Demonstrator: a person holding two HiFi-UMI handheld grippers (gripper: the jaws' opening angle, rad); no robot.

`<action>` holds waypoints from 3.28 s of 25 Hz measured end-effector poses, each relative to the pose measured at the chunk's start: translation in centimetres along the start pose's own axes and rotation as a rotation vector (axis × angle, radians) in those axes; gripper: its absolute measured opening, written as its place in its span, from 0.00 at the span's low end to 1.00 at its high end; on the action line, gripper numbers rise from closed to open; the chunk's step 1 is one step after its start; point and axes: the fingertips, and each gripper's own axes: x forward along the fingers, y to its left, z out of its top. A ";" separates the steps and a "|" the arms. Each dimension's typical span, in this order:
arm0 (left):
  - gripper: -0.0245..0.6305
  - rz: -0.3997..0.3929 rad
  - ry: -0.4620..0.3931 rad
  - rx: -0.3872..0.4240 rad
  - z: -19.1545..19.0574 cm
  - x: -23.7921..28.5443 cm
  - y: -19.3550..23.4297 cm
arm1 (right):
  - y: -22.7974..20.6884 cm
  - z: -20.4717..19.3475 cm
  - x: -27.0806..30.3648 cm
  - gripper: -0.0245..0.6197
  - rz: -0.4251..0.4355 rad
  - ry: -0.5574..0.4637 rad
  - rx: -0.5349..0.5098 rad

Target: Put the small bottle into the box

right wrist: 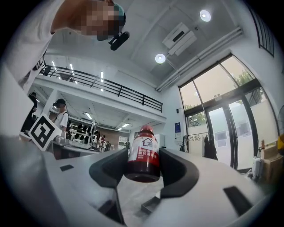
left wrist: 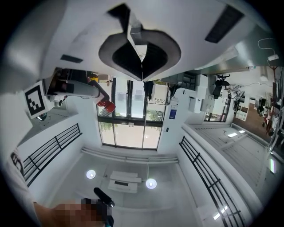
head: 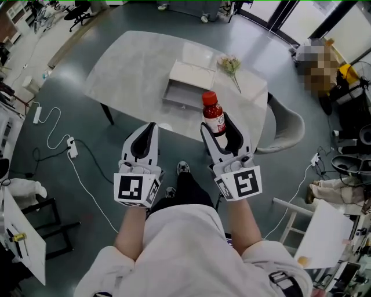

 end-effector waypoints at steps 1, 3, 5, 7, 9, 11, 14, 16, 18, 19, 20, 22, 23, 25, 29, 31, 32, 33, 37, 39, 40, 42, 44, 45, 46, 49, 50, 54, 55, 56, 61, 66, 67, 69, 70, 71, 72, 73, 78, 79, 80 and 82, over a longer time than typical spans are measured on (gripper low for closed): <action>0.07 0.003 0.009 -0.003 -0.4 0.7 0.7 | -0.3 -0.5 0.9 0.40 0.002 0.008 0.010; 0.07 0.005 0.026 -0.006 -1.1 2.3 2.1 | -0.9 -1.6 2.8 0.40 0.006 0.024 0.027; 0.07 0.002 0.043 -0.009 -1.9 4.3 3.3 | -1.8 -3.0 4.8 0.40 0.012 0.041 0.046; 0.07 -0.006 0.064 -0.008 -2.7 6.6 4.4 | -2.8 -4.3 6.9 0.40 0.021 0.053 0.073; 0.07 -0.017 0.088 -0.006 -3.5 9.2 5.5 | -4.0 -5.6 9.2 0.40 0.026 0.069 0.102; 0.07 -0.022 0.111 -0.012 -4.0 11.8 6.6 | -5.4 -6.8 11.5 0.40 0.032 0.091 0.129; 0.07 -0.029 0.152 -0.027 -5.2 15.8 8.1 | -7.3 -8.9 14.6 0.40 0.044 0.132 0.170; 0.07 -0.038 0.191 -0.025 -6.6 18.1 8.8 | -8.6 -10.8 16.1 0.40 0.049 0.169 0.203; 0.07 -0.043 0.234 -0.026 -8.3 20.4 9.3 | -10.0 -13.0 17.5 0.40 0.057 0.209 0.244; 0.07 -0.046 0.256 -0.030 -9.2 21.4 9.6 | -10.6 -14.1 18.1 0.40 0.059 0.228 0.263; 0.07 -0.047 0.279 -0.037 -10.1 22.4 10.0 | -11.2 -15.2 18.6 0.40 0.059 0.246 0.280; 0.07 -0.048 0.324 -0.057 -12.0 24.0 10.6 | -12.1 -17.3 19.4 0.40 0.053 0.286 0.311; 0.07 -0.048 0.345 -0.068 -13.0 24.6 10.9 | -12.4 -18.4 19.7 0.40 0.052 0.305 0.325; 0.07 -0.046 0.383 -0.081 -14.8 25.8 11.4 | -12.7 -20.4 20.3 0.40 0.062 0.340 0.347; 0.07 -0.039 0.463 -0.118 -18.7 27.4 12.2 | -12.8 -24.1 21.3 0.40 0.084 0.415 0.393; 0.07 -0.036 0.506 -0.142 -20.4 27.5 12.6 | -12.6 -25.6 21.4 0.40 0.082 0.453 0.431; 0.07 -0.035 0.523 -0.148 -21.0 27.7 13.0 | -12.5 -26.3 21.6 0.40 0.080 0.469 0.443; 0.07 -0.036 0.537 -0.153 -21.5 28.0 13.3 | -12.4 -26.9 21.8 0.40 0.078 0.487 0.449; 0.07 -0.055 0.596 -0.168 -24.1 28.8 14.3 | -11.9 -30.0 22.0 0.40 0.061 0.574 0.470; 0.07 -0.077 0.616 -0.178 -25.3 29.5 14.6 | -11.7 -31.7 22.2 0.40 0.050 0.627 0.481; 0.07 -0.092 0.624 -0.181 -25.8 29.8 14.7 | -11.7 -32.5 22.2 0.40 0.043 0.656 0.487; 0.07 -0.118 0.648 -0.186 -26.8 30.1 15.1 | -11.3 -34.0 22.3 0.40 0.031 0.714 0.505; 0.07 -0.135 0.679 -0.192 -27.6 30.2 15.6 | -10.7 -35.3 22.4 0.40 0.021 0.770 0.521; 0.07 -0.144 0.694 -0.195 -28.0 30.3 15.9 | -10.5 -35.9 22.5 0.40 0.015 0.797 0.526; 0.07 -0.154 0.709 -0.197 -28.4 30.5 16.1 | -10.4 -36.5 22.6 0.40 0.007 0.822 0.529; 0.07 -0.185 0.757 -0.203 -29.8 30.9 16.7 | -10.0 -38.4 23.0 0.40 -0.032 0.885 0.566; 0.07 -0.196 0.771 -0.205 -30.2 30.9 16.9 | -9.9 -39.0 23.2 0.40 -0.046 0.902 0.584; 0.07 -0.243 0.810 -0.210 -31.1 31.2 17.4 | -9.4 -40.9 23.8 0.40 -0.088 0.970 0.616; 0.07 -0.254 0.817 -0.211 -31.3 31.3 17.5 | -9.4 -41.3 23.9 0.40 -0.097 0.987 0.615; 0.07 -0.264 0.824 -0.213 -31.6 31.3 17.5 | -9.4 -41.7 24.0 0.40 -0.106 1.004 0.615; 0.07 -0.296 0.849 -0.220 -32.4 31.6 17.9 | -9.7 -43.3 24.4 0.40 -0.179 1.065 0.642; 0.07 -0.312 0.862 -0.223 -32.9 31.8 18.5 | -10.1 -44.7 24.7 0.40 -0.256 1.091 0.701; 0.07 -0.315 0.863 -0.222 -33.0 31.7 18.6 | -10.0 -44.9 24.8 0.40 -0.264 1.100 0.699; 0.07 -0.317 0.866 -0.223 -33.0 31.6 18.8 | -9.9 -45.3 24.9 0.40 -0.272 1.117 0.685; 0.07 -0.317 0.866 -0.223 -33.0 31.6 18.8 | -9.8 -45.4 25.0 0.40 -0.273 1.121 0.683; 0.07 -0.317 0.865 -0.224 -33.0 31.5 18.9 | -9.8 -45.5 25.1 0.40 -0.274 1.122 0.685; 0.07 -0.317 0.865 -0.224 -33.0 31.5 19.0 | -9.7 -45.6 25.3 0.40 -0.276 1.124 0.687; 0.07 -0.318 0.866 -0.224 -33.0 31.4 19.1 | -9.6 -45.7 25.4 0.40 -0.277 1.129 0.687; 0.07 -0.326 0.868 -0.228 -33.0 30.9 19.2 | -8.5 -46.4 25.5 0.40 -0.256 1.173 0.685; 0.07 -0.329 0.868 -0.229 -33.0 30.9 19.2 | -8.5 -46.4 25.6 0.40 -0.257 1.176 0.684; 0.07 -0.332 0.868 -0.229 -33.0 30.9 19.2 | -8.4 -46.4 25.6 0.40 -0.259 1.179 0.683; 0.07 -0.336 0.870 -0.230 -33.0 30.8 19.0 | -8.3 -46.5 25.6 0.40 -0.260 1.185 0.682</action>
